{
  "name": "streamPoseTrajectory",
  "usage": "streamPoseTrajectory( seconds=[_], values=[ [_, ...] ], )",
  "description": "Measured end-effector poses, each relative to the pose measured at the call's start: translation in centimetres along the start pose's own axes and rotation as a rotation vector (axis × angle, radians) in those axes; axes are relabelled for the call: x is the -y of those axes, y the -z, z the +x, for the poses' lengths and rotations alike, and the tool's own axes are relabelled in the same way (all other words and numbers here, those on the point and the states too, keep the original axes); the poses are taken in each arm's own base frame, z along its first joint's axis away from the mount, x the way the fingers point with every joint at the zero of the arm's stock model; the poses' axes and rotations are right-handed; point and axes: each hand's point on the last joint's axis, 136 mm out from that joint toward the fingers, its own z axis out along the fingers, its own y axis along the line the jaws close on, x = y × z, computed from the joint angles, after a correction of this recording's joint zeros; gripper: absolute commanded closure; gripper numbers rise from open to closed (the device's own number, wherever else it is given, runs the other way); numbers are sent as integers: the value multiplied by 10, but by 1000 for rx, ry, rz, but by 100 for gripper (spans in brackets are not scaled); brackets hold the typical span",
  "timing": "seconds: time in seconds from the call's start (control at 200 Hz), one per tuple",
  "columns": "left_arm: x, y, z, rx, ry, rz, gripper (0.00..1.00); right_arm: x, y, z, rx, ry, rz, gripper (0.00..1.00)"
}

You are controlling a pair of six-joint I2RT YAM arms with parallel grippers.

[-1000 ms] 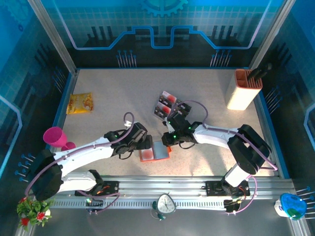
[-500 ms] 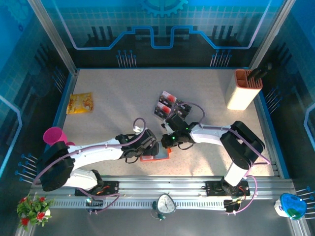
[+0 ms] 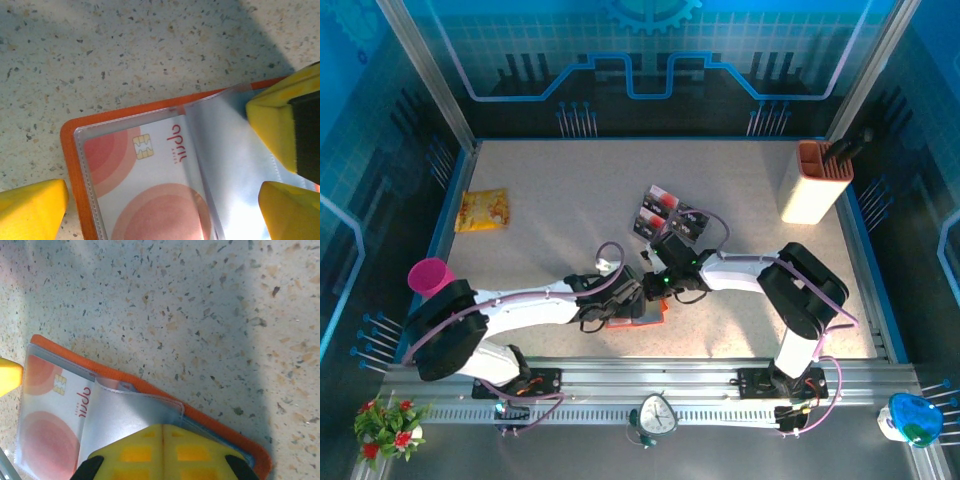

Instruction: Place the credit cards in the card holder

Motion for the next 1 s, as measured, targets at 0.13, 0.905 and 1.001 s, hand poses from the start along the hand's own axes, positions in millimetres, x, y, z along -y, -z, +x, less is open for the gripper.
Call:
streamPoseTrajectory(
  seconds=[0.13,0.905,1.001],
  values=[
    [-9,-7,7,-10,-7,-30,9,-1,0,0,0,-7,-4,93],
    [-18,-13,9,16,-14,-56,16,-3,6,1,22,-62,-32,67],
    [-18,-13,9,19,-13,-53,16,-5,3,0,23,-64,-50,67]
  ],
)
